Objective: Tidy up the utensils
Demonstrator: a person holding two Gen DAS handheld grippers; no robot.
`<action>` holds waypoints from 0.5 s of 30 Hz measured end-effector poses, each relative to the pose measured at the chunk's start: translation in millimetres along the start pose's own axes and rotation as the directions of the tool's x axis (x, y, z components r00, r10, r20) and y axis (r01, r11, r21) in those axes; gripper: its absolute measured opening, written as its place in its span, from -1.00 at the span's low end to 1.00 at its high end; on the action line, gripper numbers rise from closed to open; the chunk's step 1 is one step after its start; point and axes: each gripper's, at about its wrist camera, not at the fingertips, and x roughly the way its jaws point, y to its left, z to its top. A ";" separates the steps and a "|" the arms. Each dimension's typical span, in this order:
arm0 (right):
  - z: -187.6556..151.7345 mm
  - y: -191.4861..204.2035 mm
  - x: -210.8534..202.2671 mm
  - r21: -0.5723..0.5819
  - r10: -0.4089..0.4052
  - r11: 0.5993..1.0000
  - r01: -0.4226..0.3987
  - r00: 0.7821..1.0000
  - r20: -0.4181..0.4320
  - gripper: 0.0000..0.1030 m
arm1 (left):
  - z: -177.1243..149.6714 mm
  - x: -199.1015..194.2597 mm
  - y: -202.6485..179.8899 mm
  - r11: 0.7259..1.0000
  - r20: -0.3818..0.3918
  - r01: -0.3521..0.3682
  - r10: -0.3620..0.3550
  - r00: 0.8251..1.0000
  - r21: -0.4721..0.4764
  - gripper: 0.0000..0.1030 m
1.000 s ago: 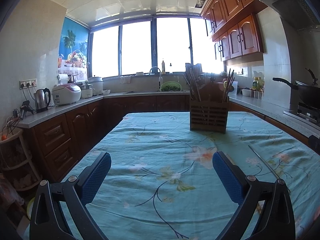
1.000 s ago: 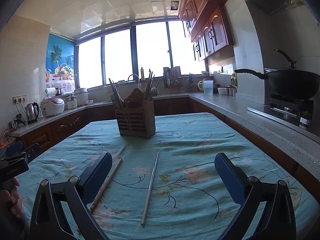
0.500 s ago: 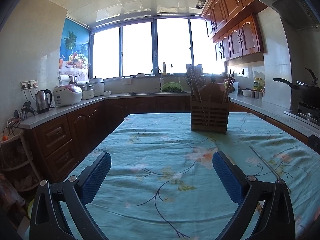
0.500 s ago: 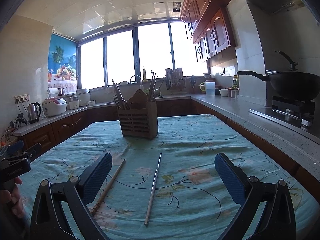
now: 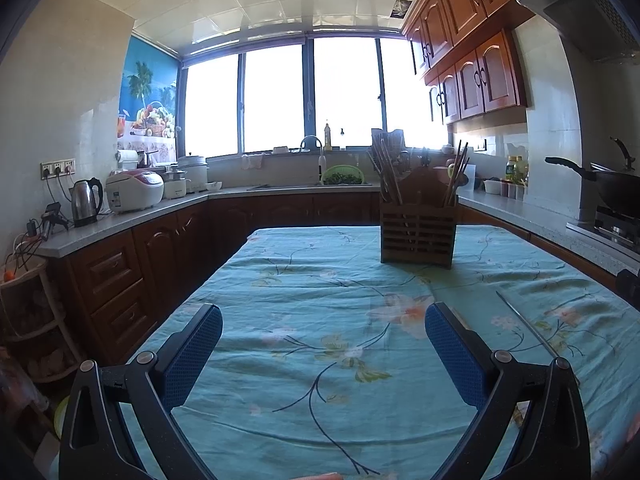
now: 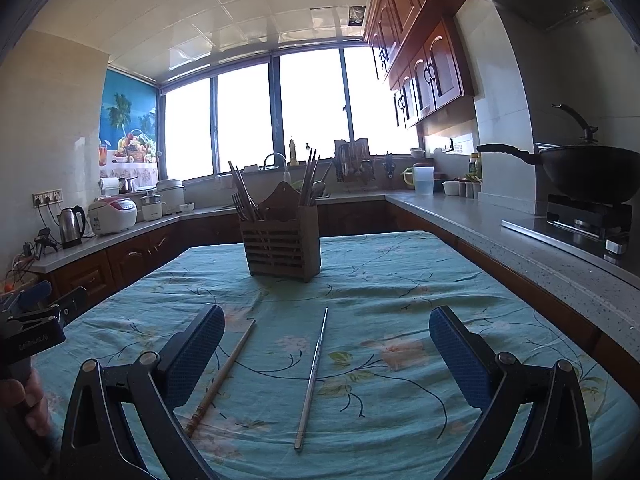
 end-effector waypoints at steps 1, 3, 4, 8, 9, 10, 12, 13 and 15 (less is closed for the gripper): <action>-0.1 0.0 0.0 0.000 0.000 1.000 0.000 1.000 0.000 1.00 | -0.1 -0.1 -0.3 1.000 0.000 -0.002 0.002 1.000 0.000 0.99; -0.1 0.2 -0.1 0.001 0.000 1.000 0.000 1.000 -0.001 1.00 | 0.4 -0.2 -0.4 1.000 0.001 -0.005 0.005 1.000 0.000 0.99; -0.1 0.4 -0.5 0.001 0.000 1.000 0.000 1.000 -0.001 1.00 | 0.0 -0.6 -0.6 1.000 0.002 -0.005 0.005 1.000 0.000 0.99; 0.3 0.8 -1.0 0.003 0.002 1.000 -0.002 1.000 0.000 1.00 | -0.8 -1.2 -1.5 1.000 0.002 0.001 -0.001 1.000 -0.003 0.99; 0.5 1.1 -1.0 0.003 0.001 1.000 -0.001 1.000 0.000 1.00 | -0.8 -1.6 -1.9 1.000 0.002 0.002 -0.002 1.000 -0.003 0.99; 0.3 0.8 -1.0 0.002 0.002 1.000 -0.002 1.000 0.001 1.00 | -0.7 -1.7 -2.1 1.000 0.003 0.003 -0.003 1.000 -0.003 0.99; 0.5 1.0 -1.0 0.001 0.002 1.000 -0.002 1.000 0.001 1.00 | -1.4 -3.0 -2.8 1.000 0.005 -0.001 0.001 1.000 -0.003 0.99; 0.6 1.4 -1.2 0.001 0.004 1.000 -0.004 1.000 0.001 1.00 | -1.4 -3.1 -2.9 1.000 0.006 -0.002 0.002 1.000 -0.003 0.99; 0.7 1.5 -1.2 0.002 0.003 1.000 -0.003 1.000 -0.001 1.00 | -1.9 -3.7 -3.3 1.000 0.009 -0.007 0.007 1.000 -0.002 0.99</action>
